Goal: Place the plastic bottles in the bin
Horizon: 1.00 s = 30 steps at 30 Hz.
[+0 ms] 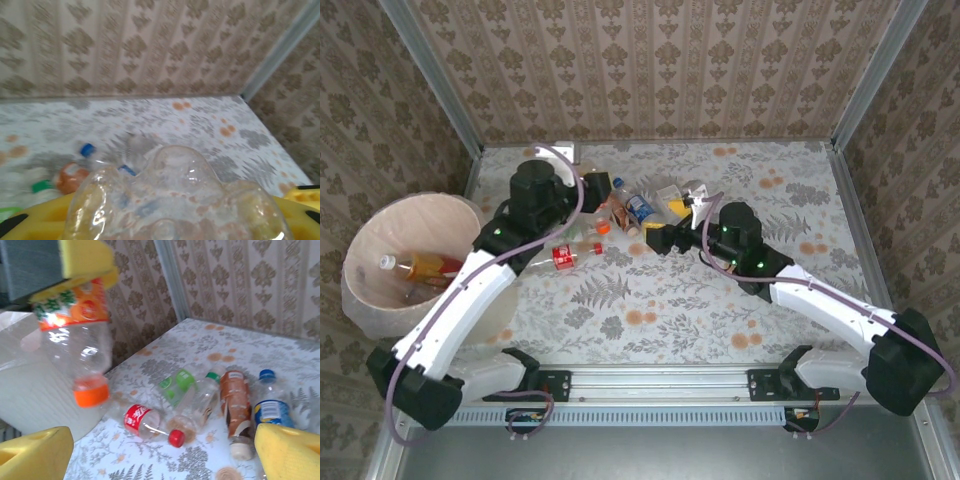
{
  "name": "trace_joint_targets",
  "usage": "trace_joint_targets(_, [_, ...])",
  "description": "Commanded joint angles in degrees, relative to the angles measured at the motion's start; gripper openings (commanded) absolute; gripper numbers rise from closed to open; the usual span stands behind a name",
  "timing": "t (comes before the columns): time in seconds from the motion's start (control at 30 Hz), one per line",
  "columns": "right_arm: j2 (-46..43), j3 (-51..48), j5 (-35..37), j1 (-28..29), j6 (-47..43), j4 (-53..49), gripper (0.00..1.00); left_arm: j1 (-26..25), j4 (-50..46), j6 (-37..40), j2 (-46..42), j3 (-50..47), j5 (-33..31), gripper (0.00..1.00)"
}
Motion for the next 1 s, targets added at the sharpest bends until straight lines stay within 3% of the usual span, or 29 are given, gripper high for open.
trace_joint_targets(0.0, [-1.02, -1.49, 6.89, 0.03, -3.70, -1.78, 1.00, 0.78, -6.11, 6.42, -3.75, 2.20, -9.08, 0.54])
trace_joint_targets(0.27, [2.06, -2.23, 22.65, -0.88, -1.71, -0.84, 1.00, 1.40, -18.24, 17.44, -10.16, 10.17, -26.53, 0.53])
trace_joint_targets(0.4, [3.65, -2.05, 26.83, -2.18, 1.64, -1.38, 1.00, 1.40, -20.98, 22.28, -12.40, 12.51, -35.65, 0.53])
trace_joint_targets(0.53, [4.20, -2.10, 28.57, -3.37, 4.13, -2.08, 1.00, 1.48, -22.02, 28.93, -12.92, 14.32, -53.80, 0.52])
trace_joint_targets(0.63, [4.31, -2.40, 29.01, -4.39, 5.49, -2.28, 1.00, 2.48, -16.72, 36.65, -13.45, 12.83, -61.68, 0.52])
trace_joint_targets(0.7, [4.45, -2.56, 29.44, -5.12, 6.80, -2.20, 1.00, 5.15, -14.40, 39.93, -13.19, 12.01, -62.59, 0.52])
trace_joint_targets(0.73, [4.52, -2.67, 29.53, -5.52, 7.57, -2.06, 1.00, 8.79, -13.93, 40.21, -12.93, 11.65, -62.18, 0.51])
trace_joint_targets(0.97, [4.63, -3.00, 28.79, -6.91, 9.10, -1.21, 1.00, 27.41, -20.20, 30.92, -10.31, 13.75, -51.18, 0.51])
